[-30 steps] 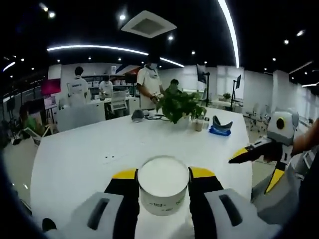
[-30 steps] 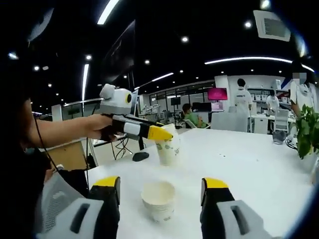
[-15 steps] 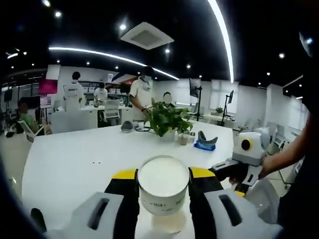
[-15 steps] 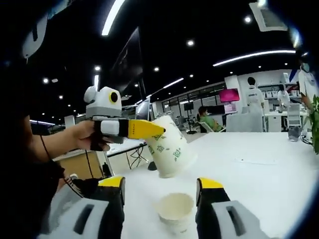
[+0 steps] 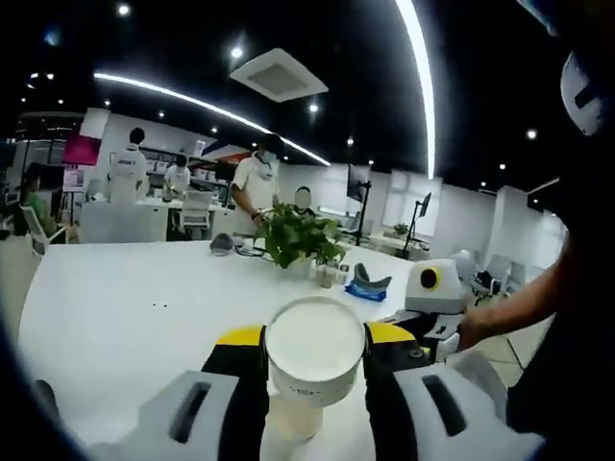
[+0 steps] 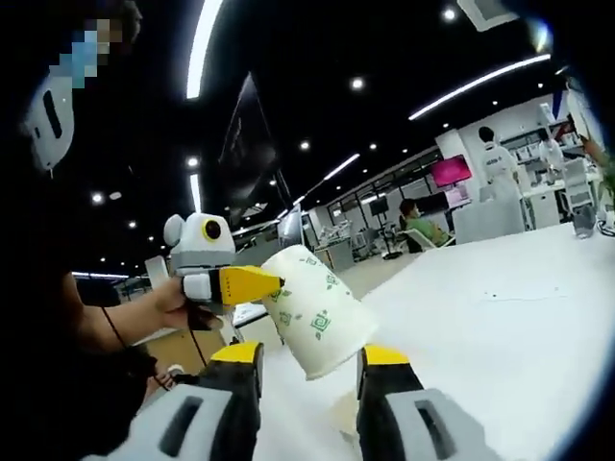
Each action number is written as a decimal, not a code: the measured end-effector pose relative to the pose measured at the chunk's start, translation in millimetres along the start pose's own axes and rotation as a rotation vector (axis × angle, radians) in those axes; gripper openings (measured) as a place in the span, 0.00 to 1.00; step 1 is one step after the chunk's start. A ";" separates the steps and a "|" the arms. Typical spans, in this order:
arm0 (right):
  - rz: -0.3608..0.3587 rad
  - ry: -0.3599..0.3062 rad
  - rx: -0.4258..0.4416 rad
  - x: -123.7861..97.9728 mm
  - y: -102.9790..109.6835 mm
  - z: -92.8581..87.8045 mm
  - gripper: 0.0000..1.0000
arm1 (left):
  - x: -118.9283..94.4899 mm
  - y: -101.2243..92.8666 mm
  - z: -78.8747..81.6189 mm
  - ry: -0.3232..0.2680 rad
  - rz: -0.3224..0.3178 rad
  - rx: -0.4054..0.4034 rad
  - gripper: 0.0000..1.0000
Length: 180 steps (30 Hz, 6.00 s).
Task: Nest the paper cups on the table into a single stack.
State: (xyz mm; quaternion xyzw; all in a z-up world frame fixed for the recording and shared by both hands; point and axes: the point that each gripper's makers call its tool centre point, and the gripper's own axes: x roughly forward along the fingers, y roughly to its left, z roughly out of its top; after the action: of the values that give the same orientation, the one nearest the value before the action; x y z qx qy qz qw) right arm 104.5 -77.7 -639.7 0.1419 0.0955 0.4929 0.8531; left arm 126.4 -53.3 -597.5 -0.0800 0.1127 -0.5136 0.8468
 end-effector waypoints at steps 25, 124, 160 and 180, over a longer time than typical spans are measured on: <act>0.104 -0.101 0.078 -10.6 15.2 29.6 0.05 | -10.2 -7.1 -55.6 0.127 -0.041 -0.022 0.35; 0.069 0.678 -0.402 39.6 -22.6 -117.0 0.03 | -37.8 18.1 -134.0 0.316 0.179 0.223 0.93; -0.201 0.316 -0.317 17.4 -49.7 -60.2 0.61 | 8.7 29.6 -159.3 0.323 0.109 0.221 0.86; -0.189 0.398 -0.328 30.5 -58.1 -95.0 0.54 | 38.0 49.6 -184.6 0.375 0.069 0.300 0.59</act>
State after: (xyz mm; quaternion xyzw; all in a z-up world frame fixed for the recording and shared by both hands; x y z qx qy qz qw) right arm 138.2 -64.8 -749.3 -0.1075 0.1931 0.4383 0.8712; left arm 135.2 -67.9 -791.7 0.1471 0.1932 -0.5011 0.8306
